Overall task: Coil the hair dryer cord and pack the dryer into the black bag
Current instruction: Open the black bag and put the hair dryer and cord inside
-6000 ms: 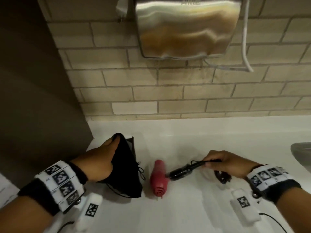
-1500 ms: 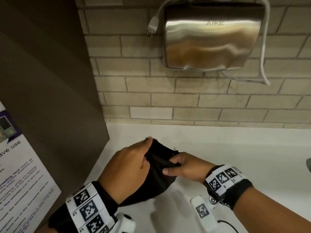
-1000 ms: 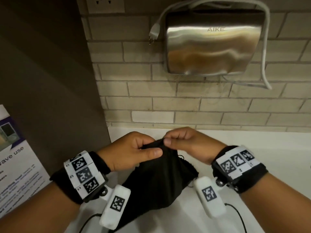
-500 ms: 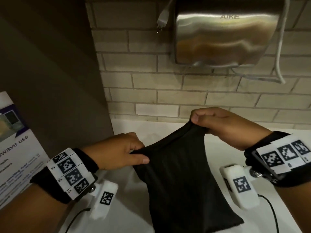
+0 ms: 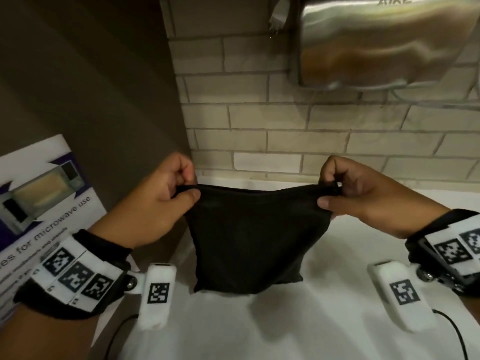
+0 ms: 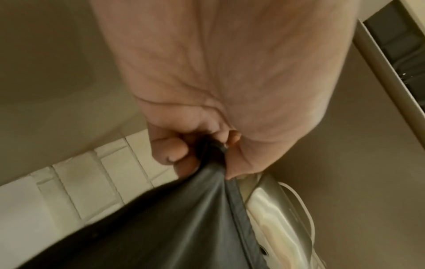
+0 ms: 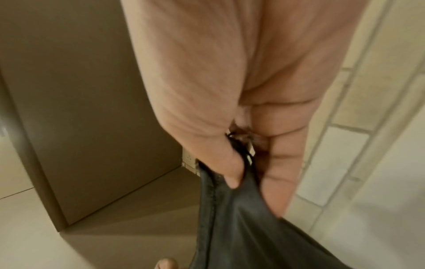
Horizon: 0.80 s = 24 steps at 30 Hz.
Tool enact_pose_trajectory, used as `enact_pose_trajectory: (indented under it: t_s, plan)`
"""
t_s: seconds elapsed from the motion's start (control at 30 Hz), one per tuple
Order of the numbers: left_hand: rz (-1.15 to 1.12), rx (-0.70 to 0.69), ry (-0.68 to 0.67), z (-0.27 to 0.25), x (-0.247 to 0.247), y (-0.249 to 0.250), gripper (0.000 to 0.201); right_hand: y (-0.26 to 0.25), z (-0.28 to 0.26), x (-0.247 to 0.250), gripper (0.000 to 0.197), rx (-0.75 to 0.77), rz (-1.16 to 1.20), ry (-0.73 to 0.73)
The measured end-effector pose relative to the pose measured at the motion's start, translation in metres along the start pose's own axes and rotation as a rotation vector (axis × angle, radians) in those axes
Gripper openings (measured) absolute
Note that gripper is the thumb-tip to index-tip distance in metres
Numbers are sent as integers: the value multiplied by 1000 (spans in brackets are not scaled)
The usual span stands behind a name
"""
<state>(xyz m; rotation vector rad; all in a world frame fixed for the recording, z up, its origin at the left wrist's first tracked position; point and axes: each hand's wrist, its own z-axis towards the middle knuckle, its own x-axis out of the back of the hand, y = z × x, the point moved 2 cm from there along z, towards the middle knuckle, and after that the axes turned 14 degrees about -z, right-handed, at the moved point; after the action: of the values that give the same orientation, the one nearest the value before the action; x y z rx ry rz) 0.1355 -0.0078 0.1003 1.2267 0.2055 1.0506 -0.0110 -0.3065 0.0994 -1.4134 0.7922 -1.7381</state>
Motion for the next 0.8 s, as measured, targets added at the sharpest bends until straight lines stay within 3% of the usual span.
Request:
enact_pose_trajectory:
  t_s: [0.17, 0.3, 0.4, 0.5, 0.57, 0.7, 0.8]
  plan:
    - [191, 13, 151, -2, 16, -2, 15, 16, 16, -38, 44, -5, 111, -5]
    - [308, 85, 351, 9, 19, -14, 19, 23, 32, -62, 36, 26, 208, -73]
    - [453, 143, 361, 32, 19, -35, 19, 35, 57, -68, 39, 41, 1, 91]
    - [584, 161, 301, 61, 14, -63, 23, 63, 92, -73, 47, 15, -238, 239]
    - [650, 285, 185, 79, 10, -90, 30, 85, 114, -80, 44, -25, -378, 261]
    - [784, 489, 12, 102, -1, -135, 38, 118, 138, -103, 23, -203, -522, 105]
    - [811, 602, -80, 110, -8, -164, 25, 137, 146, -117, 53, -315, -485, 44]
